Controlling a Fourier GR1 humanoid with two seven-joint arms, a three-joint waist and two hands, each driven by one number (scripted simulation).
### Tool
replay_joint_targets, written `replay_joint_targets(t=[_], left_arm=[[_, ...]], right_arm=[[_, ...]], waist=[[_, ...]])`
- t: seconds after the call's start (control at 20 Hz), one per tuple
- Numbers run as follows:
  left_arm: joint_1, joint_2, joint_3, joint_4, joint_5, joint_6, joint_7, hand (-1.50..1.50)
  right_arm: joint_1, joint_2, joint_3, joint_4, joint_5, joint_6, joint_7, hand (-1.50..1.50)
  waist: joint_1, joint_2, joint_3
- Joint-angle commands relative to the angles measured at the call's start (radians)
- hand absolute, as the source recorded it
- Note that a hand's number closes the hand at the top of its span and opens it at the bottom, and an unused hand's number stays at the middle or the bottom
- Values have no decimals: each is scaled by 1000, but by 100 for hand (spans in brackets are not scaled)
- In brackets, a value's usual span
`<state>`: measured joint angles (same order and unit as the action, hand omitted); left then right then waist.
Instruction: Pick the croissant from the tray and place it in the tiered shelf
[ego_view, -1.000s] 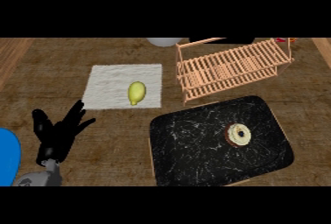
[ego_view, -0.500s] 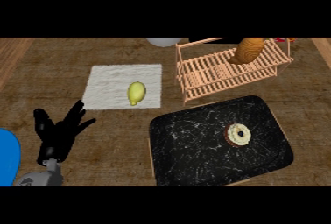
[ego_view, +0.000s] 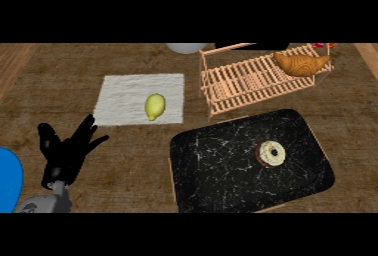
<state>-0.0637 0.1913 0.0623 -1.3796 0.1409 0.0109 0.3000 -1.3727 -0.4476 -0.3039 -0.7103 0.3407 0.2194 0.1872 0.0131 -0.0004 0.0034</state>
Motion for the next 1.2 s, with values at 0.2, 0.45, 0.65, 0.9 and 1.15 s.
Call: replay_joint_targets(t=[0.2,0.45,0.65,0.9,1.15], left_arm=[[2,-3,6,55,-17,-2,-28,0],[-5,-10,1,32,1,-15,11,0],[38,-34,-31,21,-31,-6,-28,0],[-5,1,16,29,19,-37,9,0],[-31,-2,15,64,1,-27,3,0]], right_arm=[[-31,-15,-168,24,-168,-35,97,-150],[-45,-99,-192,54,-133,-164,55,-150],[-80,-223,-213,137,-88,-231,98,-150],[-57,-354,-307,213,-158,-194,93,-150],[10,-476,-351,309,-203,-45,16,-150]], waist=[[-7,4,-4],[2,6,-4],[17,12,-4],[10,11,-3],[12,16,-2]])
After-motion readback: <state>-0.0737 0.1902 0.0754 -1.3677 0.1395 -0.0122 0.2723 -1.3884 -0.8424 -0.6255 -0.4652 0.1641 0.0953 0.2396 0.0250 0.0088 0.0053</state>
